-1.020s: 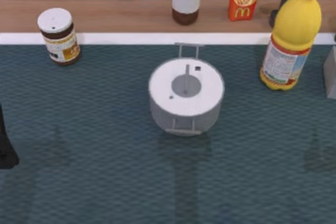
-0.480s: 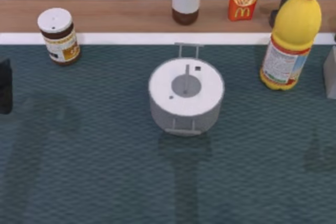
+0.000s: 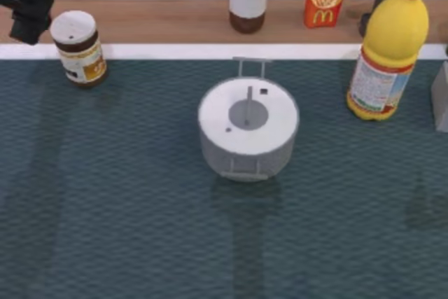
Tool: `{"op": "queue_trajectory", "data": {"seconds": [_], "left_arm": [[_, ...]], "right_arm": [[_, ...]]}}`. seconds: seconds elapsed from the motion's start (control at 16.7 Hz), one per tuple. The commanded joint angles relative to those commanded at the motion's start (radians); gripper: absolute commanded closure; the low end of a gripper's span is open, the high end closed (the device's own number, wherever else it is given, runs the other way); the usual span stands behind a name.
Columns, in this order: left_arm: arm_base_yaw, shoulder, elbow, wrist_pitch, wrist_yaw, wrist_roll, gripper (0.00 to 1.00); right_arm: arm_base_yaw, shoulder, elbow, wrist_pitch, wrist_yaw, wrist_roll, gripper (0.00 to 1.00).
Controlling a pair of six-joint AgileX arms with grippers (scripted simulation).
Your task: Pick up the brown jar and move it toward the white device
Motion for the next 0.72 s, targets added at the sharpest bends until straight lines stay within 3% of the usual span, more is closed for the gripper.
{"op": "queue_trajectory", "data": {"seconds": [0.42,0.72], "left_arm": [[0.007,0.638,0.654,-0.295,0.031,0.171,0.0],[0.014,0.907,0.958,-0.403,0.037,0.246,0.0]], "right_arm": [[0.0,0.0,0.0,0.0,0.0,0.0,0.0],[0.0,0.0,0.0,0.0,0.0,0.0,0.0]]}}
